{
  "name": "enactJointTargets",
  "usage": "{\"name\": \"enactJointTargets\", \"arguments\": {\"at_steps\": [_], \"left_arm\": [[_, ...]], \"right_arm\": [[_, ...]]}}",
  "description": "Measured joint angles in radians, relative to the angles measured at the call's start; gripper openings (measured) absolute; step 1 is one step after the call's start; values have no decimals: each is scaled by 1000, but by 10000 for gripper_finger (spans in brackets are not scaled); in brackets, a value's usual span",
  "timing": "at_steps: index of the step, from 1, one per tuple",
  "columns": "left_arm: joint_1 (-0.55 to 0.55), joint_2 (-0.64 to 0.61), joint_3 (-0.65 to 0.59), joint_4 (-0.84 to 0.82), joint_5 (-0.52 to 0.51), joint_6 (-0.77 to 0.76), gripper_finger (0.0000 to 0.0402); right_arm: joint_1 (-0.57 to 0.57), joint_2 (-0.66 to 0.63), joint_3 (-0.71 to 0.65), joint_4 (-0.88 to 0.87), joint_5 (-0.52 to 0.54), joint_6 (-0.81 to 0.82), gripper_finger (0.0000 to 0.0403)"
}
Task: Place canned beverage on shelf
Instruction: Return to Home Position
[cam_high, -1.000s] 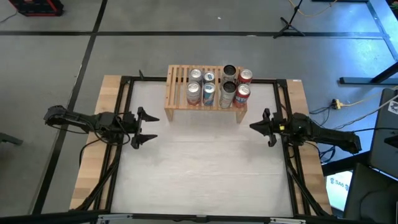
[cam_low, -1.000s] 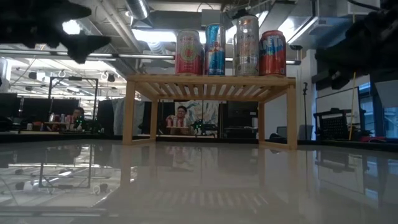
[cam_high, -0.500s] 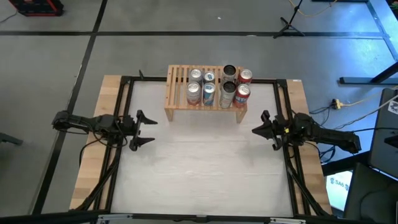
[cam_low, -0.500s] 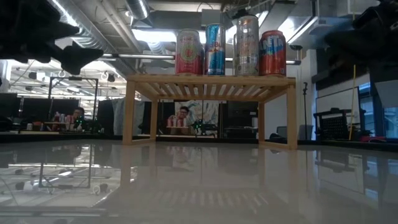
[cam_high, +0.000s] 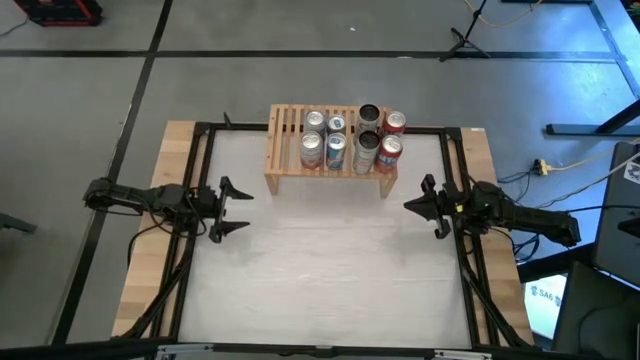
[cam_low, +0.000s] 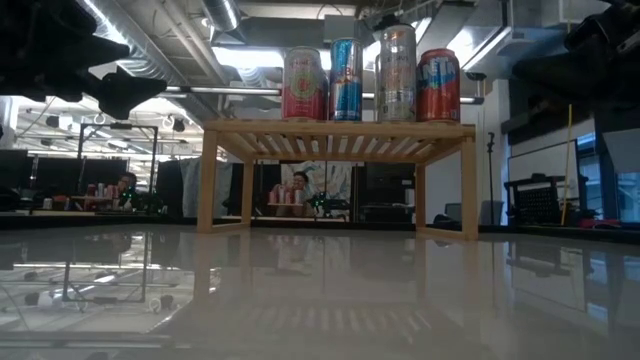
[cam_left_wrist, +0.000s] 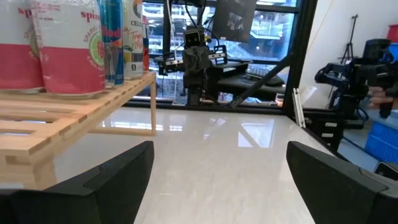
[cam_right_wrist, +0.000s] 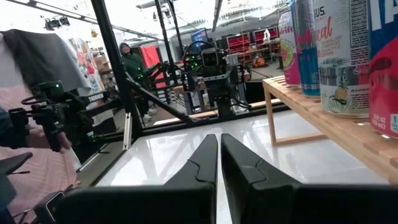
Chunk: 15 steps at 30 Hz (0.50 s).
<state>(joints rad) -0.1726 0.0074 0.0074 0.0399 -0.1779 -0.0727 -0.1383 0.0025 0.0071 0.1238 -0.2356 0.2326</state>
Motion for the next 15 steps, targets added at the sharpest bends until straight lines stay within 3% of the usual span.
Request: {"name": "enactJointTargets", "arguments": {"at_steps": [10, 15], "left_arm": [[0, -1, 0, 1, 0, -1, 361], [0, -1, 0, 1, 0, -2, 361]], "right_arm": [[0, 0, 0, -52, -55, -81, 12], [0, 1, 0, -68, 34, -83, 12]]}}
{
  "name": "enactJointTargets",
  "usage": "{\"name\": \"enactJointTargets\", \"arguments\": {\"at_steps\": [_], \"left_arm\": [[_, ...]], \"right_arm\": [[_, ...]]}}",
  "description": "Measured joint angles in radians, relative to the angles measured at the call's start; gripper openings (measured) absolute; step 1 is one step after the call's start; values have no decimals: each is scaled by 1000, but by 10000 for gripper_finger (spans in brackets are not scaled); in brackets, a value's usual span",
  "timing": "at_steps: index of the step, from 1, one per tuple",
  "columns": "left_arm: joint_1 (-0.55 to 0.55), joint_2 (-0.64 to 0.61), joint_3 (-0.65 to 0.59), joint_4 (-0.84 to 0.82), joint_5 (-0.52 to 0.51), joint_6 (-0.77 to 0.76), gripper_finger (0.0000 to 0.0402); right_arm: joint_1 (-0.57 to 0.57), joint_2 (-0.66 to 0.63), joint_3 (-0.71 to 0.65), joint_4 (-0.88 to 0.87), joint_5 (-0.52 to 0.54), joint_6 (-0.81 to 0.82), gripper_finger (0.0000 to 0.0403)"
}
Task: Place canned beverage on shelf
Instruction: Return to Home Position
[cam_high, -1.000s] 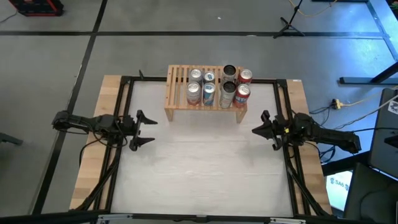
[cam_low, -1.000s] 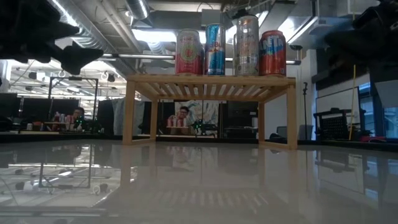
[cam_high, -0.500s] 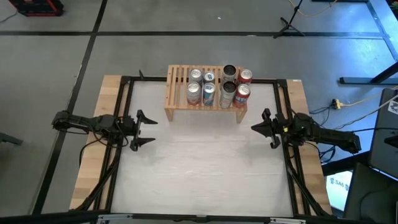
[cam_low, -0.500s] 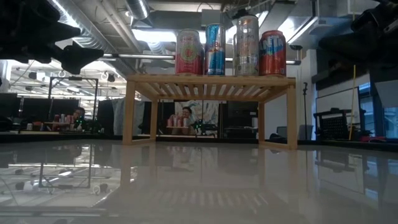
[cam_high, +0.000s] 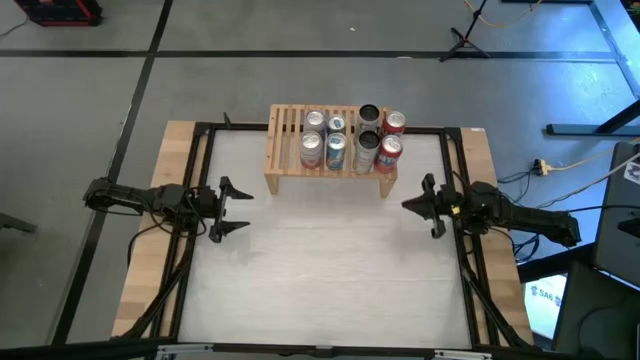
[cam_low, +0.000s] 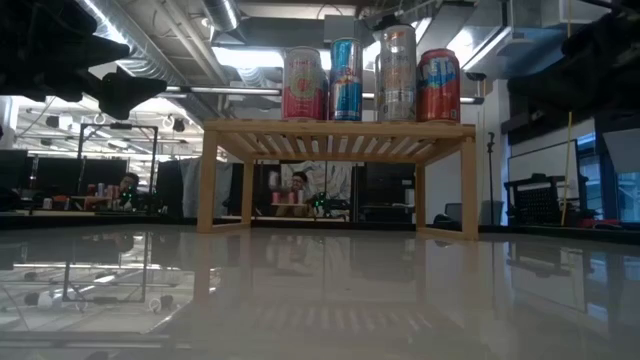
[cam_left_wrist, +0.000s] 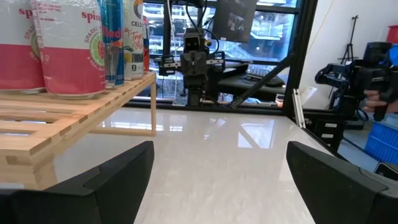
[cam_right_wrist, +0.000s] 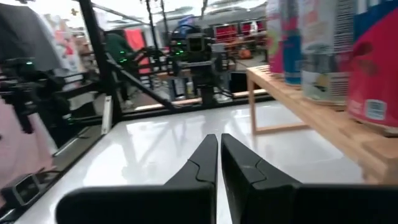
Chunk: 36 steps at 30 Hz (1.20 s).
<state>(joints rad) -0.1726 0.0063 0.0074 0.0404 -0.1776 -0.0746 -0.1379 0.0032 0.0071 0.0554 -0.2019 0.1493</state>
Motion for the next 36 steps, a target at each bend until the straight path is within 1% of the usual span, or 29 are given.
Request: {"name": "enactJointTargets", "arguments": {"at_steps": [6, 10, 36], "left_arm": [[0, 0, 0, 0, 0, 0, 361], [0, 0, 0, 0, 0, 0, 361], [0, 0, 0, 0, 0, 0, 361]], "right_arm": [[0, 9, 0, -17, 92, 78, 12], [0, 9, 0, -27, 153, 79, 12], [0, 8, 0, -27, 158, 81, 12]]}}
